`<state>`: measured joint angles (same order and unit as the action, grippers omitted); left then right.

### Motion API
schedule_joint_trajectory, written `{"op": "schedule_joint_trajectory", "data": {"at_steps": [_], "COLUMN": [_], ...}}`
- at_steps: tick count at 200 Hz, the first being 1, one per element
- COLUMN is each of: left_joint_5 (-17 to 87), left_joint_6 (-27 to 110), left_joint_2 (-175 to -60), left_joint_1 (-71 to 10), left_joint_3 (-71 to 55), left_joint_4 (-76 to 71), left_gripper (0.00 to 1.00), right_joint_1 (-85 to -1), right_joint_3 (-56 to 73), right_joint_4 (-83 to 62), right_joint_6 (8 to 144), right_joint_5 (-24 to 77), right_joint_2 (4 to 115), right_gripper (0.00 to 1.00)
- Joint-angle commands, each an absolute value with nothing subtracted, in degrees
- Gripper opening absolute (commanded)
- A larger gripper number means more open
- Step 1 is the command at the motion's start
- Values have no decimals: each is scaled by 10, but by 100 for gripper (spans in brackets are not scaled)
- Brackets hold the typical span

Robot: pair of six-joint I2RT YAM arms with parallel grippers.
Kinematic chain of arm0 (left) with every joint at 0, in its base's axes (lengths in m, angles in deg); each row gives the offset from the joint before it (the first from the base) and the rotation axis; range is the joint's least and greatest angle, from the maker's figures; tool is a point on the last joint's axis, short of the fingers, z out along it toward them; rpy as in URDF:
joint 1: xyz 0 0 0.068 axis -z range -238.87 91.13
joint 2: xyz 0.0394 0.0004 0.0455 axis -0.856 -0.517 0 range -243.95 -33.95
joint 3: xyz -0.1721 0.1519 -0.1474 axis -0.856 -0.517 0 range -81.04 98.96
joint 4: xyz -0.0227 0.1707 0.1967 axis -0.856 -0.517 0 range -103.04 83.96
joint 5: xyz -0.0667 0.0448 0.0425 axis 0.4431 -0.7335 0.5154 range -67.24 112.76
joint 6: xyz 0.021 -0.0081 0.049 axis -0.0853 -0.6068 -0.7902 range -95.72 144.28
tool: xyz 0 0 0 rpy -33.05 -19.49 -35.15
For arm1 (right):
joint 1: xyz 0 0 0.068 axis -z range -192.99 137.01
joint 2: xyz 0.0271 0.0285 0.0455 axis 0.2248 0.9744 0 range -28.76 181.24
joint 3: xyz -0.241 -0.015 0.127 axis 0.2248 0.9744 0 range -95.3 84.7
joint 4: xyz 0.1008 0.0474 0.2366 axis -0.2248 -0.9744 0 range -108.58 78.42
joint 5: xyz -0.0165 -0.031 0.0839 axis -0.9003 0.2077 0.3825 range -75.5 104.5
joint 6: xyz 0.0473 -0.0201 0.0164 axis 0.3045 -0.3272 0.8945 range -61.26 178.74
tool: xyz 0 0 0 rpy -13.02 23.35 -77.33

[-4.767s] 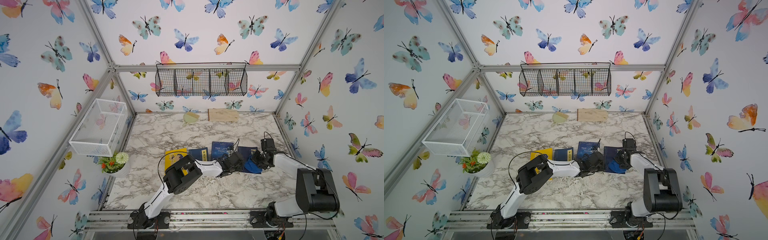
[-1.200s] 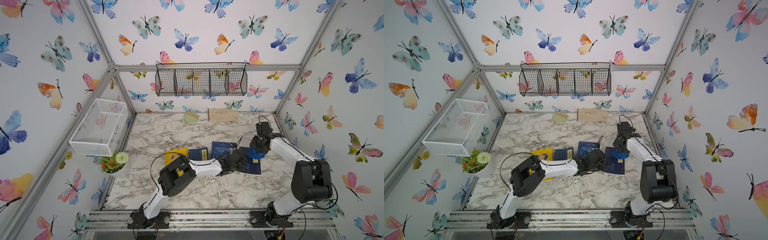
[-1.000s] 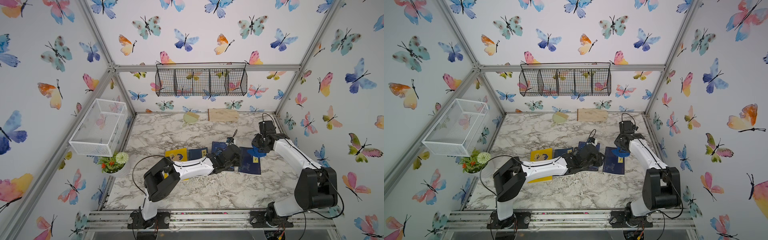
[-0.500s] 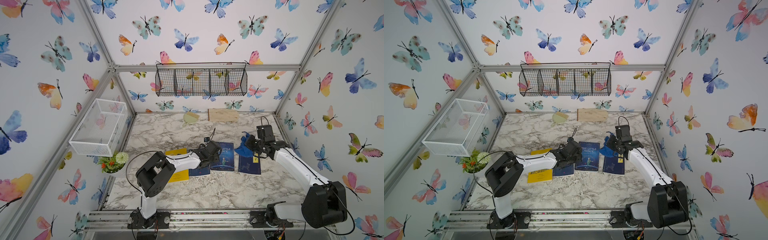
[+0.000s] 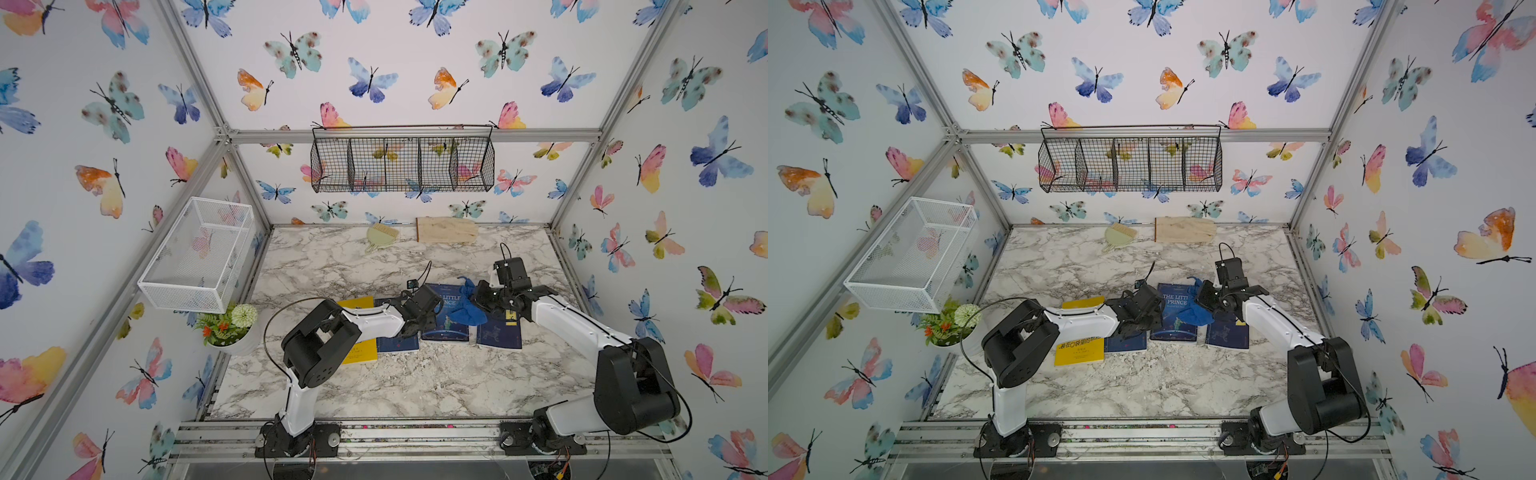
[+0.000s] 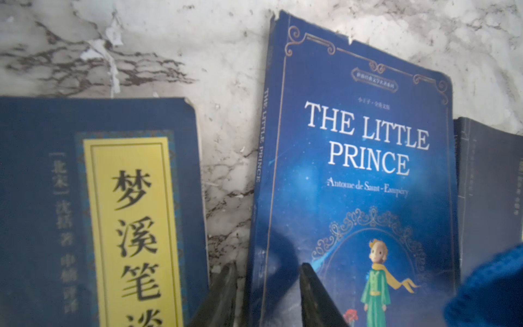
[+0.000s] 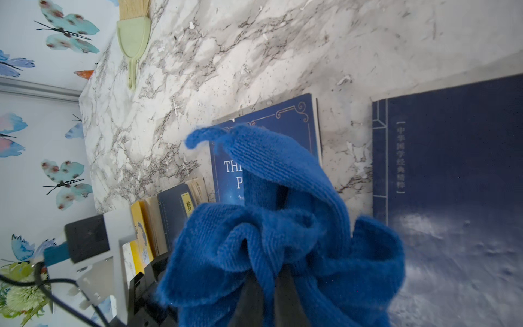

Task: Wipe the cover of the book
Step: Wipe the dirt from the cover of the book.

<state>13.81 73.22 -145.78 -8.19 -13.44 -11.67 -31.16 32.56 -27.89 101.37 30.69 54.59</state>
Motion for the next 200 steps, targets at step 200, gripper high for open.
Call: {"op": "schedule_joint_trajectory", "data": {"at_steps": [200], "left_joint_5": [220], "left_joint_6": [594], "left_joint_2": [-1474], "left_joint_1": [-88], "left_joint_3": [-214], "left_joint_4": [-11], "left_gripper": [15], "right_joint_1": [-379], "right_joint_3": [379], "right_joint_4": [-294], "right_joint_6": [1021], "right_joint_5": [169], "right_joint_2": [699], "right_gripper": [1]}}
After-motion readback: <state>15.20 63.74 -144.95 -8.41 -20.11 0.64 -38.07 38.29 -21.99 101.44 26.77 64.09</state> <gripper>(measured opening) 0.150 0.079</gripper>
